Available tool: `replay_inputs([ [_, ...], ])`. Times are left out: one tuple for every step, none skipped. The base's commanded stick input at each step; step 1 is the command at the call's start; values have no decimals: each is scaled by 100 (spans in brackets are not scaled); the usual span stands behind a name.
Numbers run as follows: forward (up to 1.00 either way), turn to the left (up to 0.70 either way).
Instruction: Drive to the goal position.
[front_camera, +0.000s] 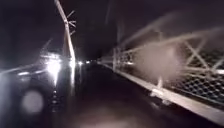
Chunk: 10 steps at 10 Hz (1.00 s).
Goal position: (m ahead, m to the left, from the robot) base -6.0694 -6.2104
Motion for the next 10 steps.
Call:
replay_inputs([
  [100,0],
  [100,0],
  [100,0],
  [100,2],
  [100,13],
  [100,32],
  [100,35],
  [100,31],
  [100,28],
  [100,11],
])
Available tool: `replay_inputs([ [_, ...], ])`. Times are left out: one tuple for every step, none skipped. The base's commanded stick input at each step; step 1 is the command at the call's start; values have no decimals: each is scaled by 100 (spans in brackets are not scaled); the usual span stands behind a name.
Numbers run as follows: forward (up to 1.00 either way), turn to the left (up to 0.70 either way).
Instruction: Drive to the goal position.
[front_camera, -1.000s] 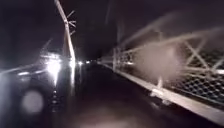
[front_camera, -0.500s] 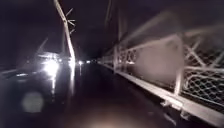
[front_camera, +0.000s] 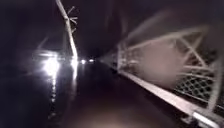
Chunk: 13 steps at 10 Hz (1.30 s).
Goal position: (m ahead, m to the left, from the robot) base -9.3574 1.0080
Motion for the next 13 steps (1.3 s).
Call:
replay_inputs([
  [100,0],
  [100,0],
  [100,0],
  [100,0],
  [100,0],
  [100,0],
  [100,0],
  [100,0],
  [100,-22],
  [100,-39],
  [100,-35],
  [100,-28],
  [100,0],
])
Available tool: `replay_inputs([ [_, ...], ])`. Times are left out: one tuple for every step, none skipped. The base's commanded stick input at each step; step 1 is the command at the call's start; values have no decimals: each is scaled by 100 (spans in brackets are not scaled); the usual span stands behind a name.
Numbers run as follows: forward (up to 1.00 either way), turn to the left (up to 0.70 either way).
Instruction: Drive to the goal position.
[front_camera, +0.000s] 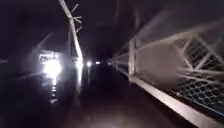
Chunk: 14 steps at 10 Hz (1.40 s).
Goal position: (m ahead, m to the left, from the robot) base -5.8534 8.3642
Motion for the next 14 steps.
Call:
replay_inputs([
  [100,-1],
  [100,-3],
  [100,-4],
  [100,-4],
  [100,-3],
  [100,-2],
  [100,0],
  [100,0],
  [100,0],
  [100,0],
  [100,5],
  [100,29],
  [100,37],
  [100,18],
])
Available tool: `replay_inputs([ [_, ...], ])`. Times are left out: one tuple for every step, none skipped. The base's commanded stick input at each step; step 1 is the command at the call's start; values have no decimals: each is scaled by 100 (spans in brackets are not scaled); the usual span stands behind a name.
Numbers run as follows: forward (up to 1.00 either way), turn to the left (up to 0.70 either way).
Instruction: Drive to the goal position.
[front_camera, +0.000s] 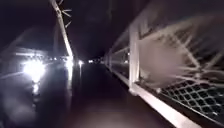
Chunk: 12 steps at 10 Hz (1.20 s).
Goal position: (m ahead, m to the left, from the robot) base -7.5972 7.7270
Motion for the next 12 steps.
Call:
replay_inputs([
  [100,1],
  [100,0],
  [100,0],
  [100,0],
  [100,0],
  [100,0],
  [100,0],
  [100,0],
  [100,0],
  [100,0],
  [100,0],
  [92,1],
])
